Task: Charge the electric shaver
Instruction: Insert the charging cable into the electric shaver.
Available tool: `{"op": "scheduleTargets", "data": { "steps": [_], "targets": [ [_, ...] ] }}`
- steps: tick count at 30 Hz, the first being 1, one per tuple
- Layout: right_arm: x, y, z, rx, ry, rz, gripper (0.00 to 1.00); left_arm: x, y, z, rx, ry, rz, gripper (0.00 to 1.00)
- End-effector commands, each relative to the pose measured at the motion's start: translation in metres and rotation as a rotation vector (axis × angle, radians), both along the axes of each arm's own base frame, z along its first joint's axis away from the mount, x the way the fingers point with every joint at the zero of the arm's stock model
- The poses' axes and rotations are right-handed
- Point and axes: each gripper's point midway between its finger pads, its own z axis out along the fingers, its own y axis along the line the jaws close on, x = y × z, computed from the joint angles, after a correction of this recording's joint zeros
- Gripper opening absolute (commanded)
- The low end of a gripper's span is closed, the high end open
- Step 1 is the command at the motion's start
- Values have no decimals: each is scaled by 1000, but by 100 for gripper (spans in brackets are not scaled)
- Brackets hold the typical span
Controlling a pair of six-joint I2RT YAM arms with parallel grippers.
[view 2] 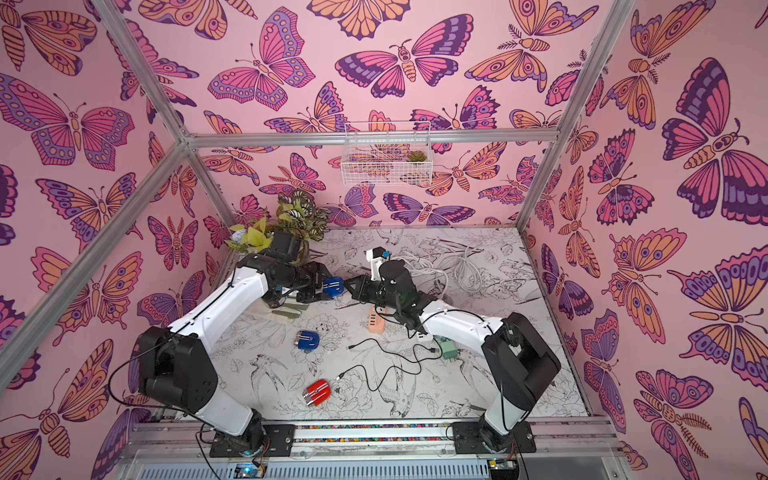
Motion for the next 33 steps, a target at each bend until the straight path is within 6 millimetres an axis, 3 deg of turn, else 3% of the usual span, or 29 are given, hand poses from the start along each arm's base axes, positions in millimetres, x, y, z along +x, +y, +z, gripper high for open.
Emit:
{"op": "scheduleTargets", "data": {
  "steps": [1, 5, 11, 17, 23, 29, 33],
  "targets": [
    [-20, 18, -13, -19, 40, 136, 0, -9, -40, 38, -163, -63, -147, 0],
    [-21, 22, -12, -7, 50, 182, 0, -8, -42, 43, -173, -80, -163, 0],
    [-14, 7, -18, -9, 74, 188, 0, -9, -38, 39, -163, -80, -162, 0],
    [-7, -7, -5, 4, 32, 166, 0, -10, -36, 37, -156, -70, -148, 0],
    [-25, 8, 3, -53, -52, 159, 0, -7, -39, 39, -155, -65, -124, 0],
    [-27, 16, 18, 35, -72, 140, 0, -8, -43, 36, -153, -55, -124, 0],
    [-26, 9, 9, -34, -73, 127, 0, -9, -43, 37, -154, -58, -125, 0]
  ]
}}
